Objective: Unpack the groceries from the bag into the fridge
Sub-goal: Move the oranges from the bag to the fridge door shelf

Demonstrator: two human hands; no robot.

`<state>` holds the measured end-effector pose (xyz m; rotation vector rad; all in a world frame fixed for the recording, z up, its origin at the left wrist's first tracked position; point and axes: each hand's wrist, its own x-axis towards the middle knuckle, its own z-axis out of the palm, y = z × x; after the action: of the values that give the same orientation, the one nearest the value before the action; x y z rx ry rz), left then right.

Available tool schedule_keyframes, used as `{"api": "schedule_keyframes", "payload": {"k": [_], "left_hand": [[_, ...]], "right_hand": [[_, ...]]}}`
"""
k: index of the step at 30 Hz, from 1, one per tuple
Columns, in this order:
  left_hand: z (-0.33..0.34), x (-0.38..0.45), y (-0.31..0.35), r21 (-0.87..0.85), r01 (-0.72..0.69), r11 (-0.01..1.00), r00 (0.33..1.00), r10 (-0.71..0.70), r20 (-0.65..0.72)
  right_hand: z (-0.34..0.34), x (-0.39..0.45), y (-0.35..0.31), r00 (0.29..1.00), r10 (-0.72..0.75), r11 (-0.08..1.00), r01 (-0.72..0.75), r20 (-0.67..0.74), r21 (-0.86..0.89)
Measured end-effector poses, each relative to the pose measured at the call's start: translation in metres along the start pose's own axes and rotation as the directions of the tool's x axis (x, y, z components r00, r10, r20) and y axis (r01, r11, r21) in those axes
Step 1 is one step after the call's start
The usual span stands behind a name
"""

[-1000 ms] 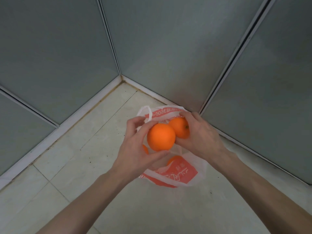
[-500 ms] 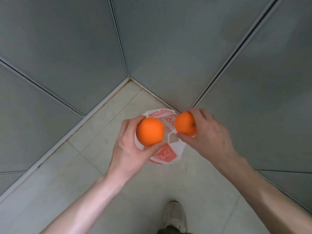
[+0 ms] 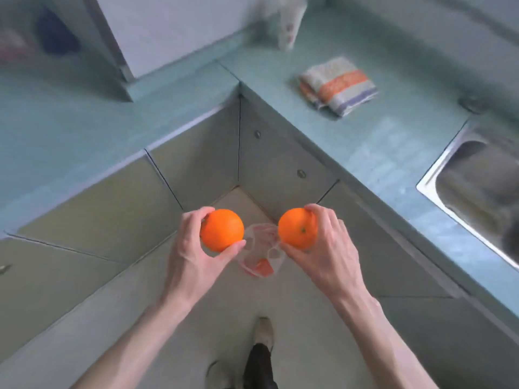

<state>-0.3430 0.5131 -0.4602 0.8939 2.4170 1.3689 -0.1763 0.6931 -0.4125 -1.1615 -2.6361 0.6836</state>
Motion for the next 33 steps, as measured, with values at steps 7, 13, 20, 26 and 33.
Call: {"api": "schedule_keyframes", "payload": {"k": [7,13,20,26,33], "left_hand": [[-0.11,-0.031,0.065,0.04,-0.063,0.997,0.994,0.067,-0.085],[-0.186,-0.065,0.104,-0.109,0.01,0.994,0.957,-0.041,-0.286],[-0.257,-0.098,0.132,-0.036,0.01,0.999,0.86,-0.027,-0.509],[-0.29,-0.138,0.148,-0.077,0.119,0.99,0.724,-0.139,-0.676],[-0.34,-0.209,0.158,-0.111,0.215,0.97,0.552,-0.215,-0.806]], "right_hand": [[-0.09,-0.044,-0.106,0.995,-0.102,0.985,0.1,0.006,0.141],[-0.117,-0.071,-0.179,0.969,-0.246,0.909,0.219,0.032,0.355],[-0.129,-0.068,-0.247,0.87,-0.494,0.763,0.427,0.011,0.485],[-0.122,-0.068,-0.297,0.757,-0.652,0.629,0.513,0.037,0.584],[-0.098,-0.101,-0.369,0.546,-0.833,0.455,0.582,0.092,0.674]]}}
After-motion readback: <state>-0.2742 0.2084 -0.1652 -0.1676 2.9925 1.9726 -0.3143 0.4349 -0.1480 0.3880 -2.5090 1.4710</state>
